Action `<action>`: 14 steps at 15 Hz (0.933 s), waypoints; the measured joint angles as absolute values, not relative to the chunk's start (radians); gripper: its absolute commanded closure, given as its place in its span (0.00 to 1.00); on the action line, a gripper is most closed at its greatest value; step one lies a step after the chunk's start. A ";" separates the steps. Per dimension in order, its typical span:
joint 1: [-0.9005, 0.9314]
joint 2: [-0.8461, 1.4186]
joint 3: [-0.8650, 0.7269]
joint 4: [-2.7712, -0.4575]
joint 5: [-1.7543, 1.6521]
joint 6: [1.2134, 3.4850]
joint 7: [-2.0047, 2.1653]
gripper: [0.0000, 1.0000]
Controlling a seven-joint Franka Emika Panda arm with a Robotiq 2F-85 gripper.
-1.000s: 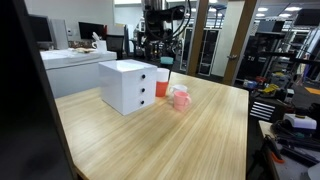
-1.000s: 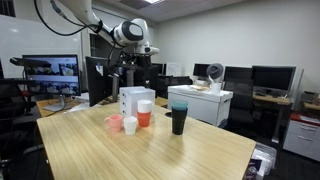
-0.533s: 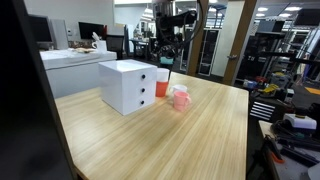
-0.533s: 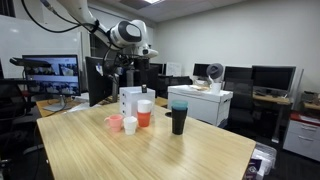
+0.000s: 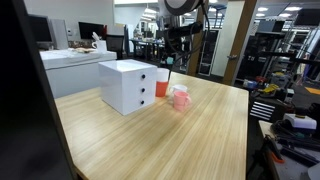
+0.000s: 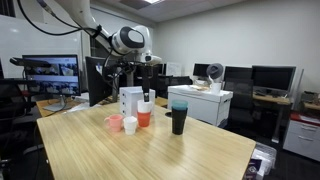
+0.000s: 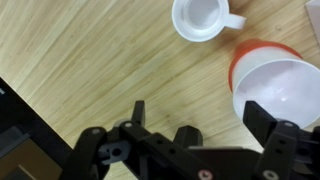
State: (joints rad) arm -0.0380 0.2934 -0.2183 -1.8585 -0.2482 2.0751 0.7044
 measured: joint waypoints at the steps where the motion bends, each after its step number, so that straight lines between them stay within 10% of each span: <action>1: -0.038 0.297 -0.220 -1.862 -0.249 2.081 0.704 0.00; 10: -0.037 0.351 -0.223 -1.861 -0.266 2.133 0.704 0.00; 11: -0.036 0.355 -0.223 -1.856 -0.266 2.136 0.704 0.25; 14: -0.035 0.367 -0.223 -1.836 -0.266 2.137 0.704 0.41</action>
State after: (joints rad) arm -0.0352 0.3667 -0.2230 -1.8357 -0.2660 2.1370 0.7043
